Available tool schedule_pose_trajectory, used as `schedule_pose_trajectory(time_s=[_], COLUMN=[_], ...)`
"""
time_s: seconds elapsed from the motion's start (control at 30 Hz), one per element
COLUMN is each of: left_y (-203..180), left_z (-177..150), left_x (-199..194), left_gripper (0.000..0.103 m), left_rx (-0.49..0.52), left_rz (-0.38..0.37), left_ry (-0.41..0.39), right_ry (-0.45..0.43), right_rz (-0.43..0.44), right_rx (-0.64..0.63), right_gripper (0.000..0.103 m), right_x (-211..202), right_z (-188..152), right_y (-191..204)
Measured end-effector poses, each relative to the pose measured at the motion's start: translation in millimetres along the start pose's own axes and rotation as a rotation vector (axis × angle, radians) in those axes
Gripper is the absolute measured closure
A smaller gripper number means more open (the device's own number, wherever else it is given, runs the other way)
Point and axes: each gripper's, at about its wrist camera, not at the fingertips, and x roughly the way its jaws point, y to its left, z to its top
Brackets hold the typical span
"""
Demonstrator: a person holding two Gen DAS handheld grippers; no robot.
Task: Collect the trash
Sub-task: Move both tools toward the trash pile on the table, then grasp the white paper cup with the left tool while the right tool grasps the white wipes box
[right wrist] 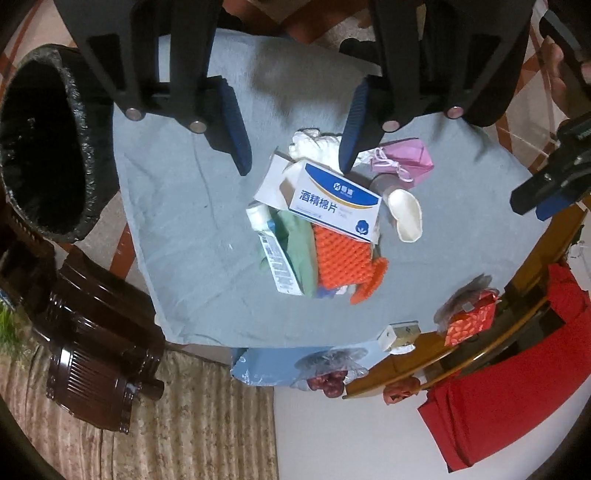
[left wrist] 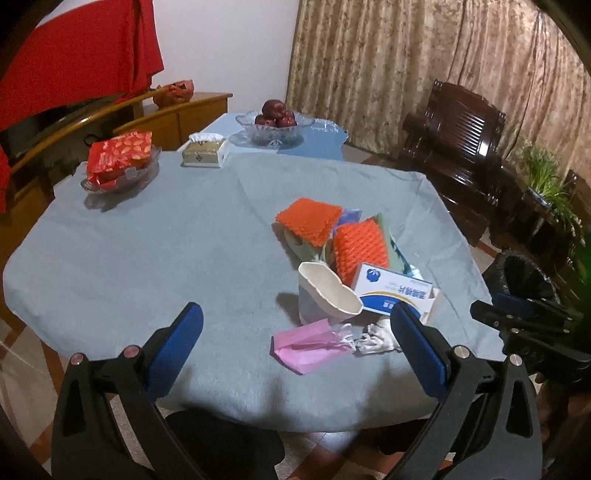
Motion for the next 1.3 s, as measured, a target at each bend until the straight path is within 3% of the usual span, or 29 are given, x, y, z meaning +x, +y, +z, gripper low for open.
schedule_pose_trajectory(time_s=[0.4, 0.5, 0.57, 0.9, 1.2, 1.3], left_y=[-8.9, -12.6, -11.7, -12.7, -7.6, -6.1], left_z=[0.9, 1.1, 0.9, -2.2, -6.3, -6.7], left_x=[46.4, 58.6, 70.5, 116.7, 136.1, 138.9], left_gripper=[0.006, 0.013, 0.028, 0.029, 0.056, 0.077], left_rx=[-0.024, -0.017, -0.013, -0.005, 0.005, 0.002], left_rz=[-0.030, -0.031, -0.041, -0.021, -0.050, -0.066], left_ry=[0.031, 0.043, 0.066, 0.120, 0.175, 0.185], right_ry=[0.002, 0.005, 0.008, 0.041, 0.061, 0.067], right_rz=[-0.017, -0.008, -0.005, 0.010, 0.038, 0.044], right_rx=[0.015, 0.015, 0.011, 0.018, 0.009, 0.004], right_gripper=[0.054, 0.054, 0.054, 0.054, 0.054, 0.054], right_x=[26.7, 33.6, 38.5, 64.2, 77.7, 81.0], right_z=[2.3, 2.8, 2.7, 2.9, 3.2, 3.6], right_y=[-11.2, -11.2, -11.7, -16.9, -7.9, -4.7])
